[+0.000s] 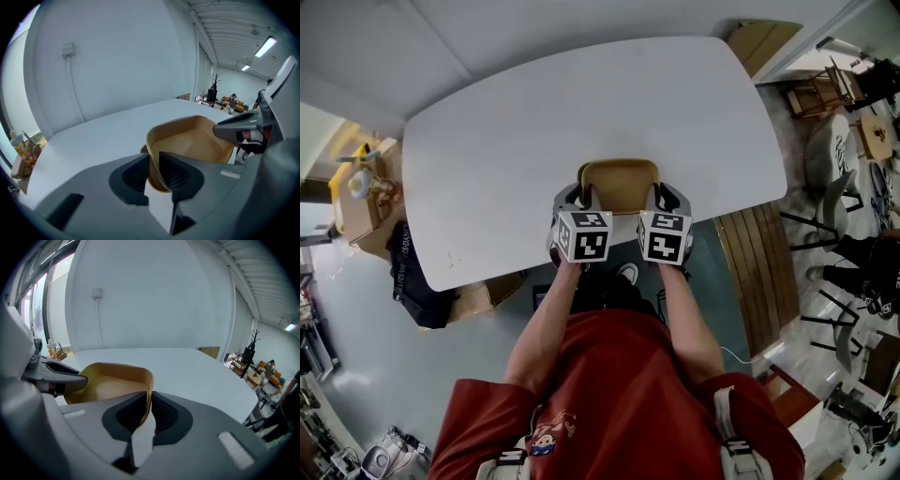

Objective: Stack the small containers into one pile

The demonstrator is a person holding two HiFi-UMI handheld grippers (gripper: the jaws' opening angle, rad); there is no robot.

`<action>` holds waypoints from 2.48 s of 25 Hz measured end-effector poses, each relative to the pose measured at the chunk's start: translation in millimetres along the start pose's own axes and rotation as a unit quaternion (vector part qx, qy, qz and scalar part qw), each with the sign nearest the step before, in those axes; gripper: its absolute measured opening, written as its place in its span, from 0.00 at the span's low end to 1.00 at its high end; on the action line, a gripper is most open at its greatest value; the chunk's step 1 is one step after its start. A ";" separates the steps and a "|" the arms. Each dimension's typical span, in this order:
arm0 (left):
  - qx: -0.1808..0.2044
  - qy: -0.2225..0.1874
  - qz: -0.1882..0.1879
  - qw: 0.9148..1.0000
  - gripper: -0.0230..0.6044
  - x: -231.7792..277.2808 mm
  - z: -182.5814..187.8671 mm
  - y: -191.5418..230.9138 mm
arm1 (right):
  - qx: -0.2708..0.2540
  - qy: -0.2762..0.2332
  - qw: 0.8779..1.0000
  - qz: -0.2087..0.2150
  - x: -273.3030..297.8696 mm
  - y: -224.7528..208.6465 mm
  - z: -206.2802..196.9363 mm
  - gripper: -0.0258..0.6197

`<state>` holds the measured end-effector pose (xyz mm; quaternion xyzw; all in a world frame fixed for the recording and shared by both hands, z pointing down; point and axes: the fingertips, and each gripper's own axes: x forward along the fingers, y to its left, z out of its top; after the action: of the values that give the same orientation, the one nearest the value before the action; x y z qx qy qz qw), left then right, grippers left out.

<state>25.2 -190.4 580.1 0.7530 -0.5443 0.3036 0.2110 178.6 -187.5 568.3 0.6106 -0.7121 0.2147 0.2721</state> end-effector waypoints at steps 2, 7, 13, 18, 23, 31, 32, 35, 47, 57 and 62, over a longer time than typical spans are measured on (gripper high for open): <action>-0.001 0.001 -0.001 1.000 0.14 0.0 -0.5 -1.3 | 0.001 0.001 1.000 0.000 -0.5 -1.0 0.2 0.09; 0.001 0.003 -0.002 1.000 0.14 1.4 0.8 -3.1 | 0.002 0.003 1.000 -0.001 0.9 -3.4 -1.1 0.09; -0.001 0.002 0.003 1.000 0.14 1.3 1.2 2.3 | 0.002 0.001 1.000 0.003 4.4 1.0 0.6 0.09; -0.004 0.000 0.011 1.000 0.14 1.1 1.9 10.0 | 0.000 -0.002 1.000 0.010 6.9 7.3 4.0 0.09; -0.008 -0.001 0.016 1.000 0.14 0.0 3.3 16.8 | -0.003 -0.006 1.000 0.015 9.4 13.0 8.7 0.09; -0.009 0.018 0.016 1.000 0.14 9.4 -1.7 21.4 | -0.010 0.013 1.000 0.022 20.5 16.1 3.5 0.10; -0.009 0.021 0.016 1.000 0.14 10.6 -3.1 21.5 | -0.010 0.016 1.000 0.023 21.8 16.4 2.0 0.10; -0.007 0.026 0.015 1.000 0.14 13.9 -7.8 21.9 | -0.011 0.024 0.999 0.025 25.0 17.1 -1.8 0.10; 0.001 0.040 0.021 0.999 0.15 20.4 -19.4 21.2 | -0.018 0.037 0.999 0.025 30.8 16.9 -13.5 0.11; 0.004 0.050 0.026 0.998 0.21 26.3 -28.9 25.9 | -0.025 0.061 0.997 0.032 36.6 23.6 -23.3 0.18; 0.002 0.056 0.023 0.998 0.26 30.7 -36.0 29.0 | -0.030 0.066 0.997 0.036 40.5 27.7 -28.0 0.21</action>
<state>-3.7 -197.5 627.0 0.7226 -0.5481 0.3512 0.2326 150.4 -195.6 616.6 0.5602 -0.7204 0.2430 0.3287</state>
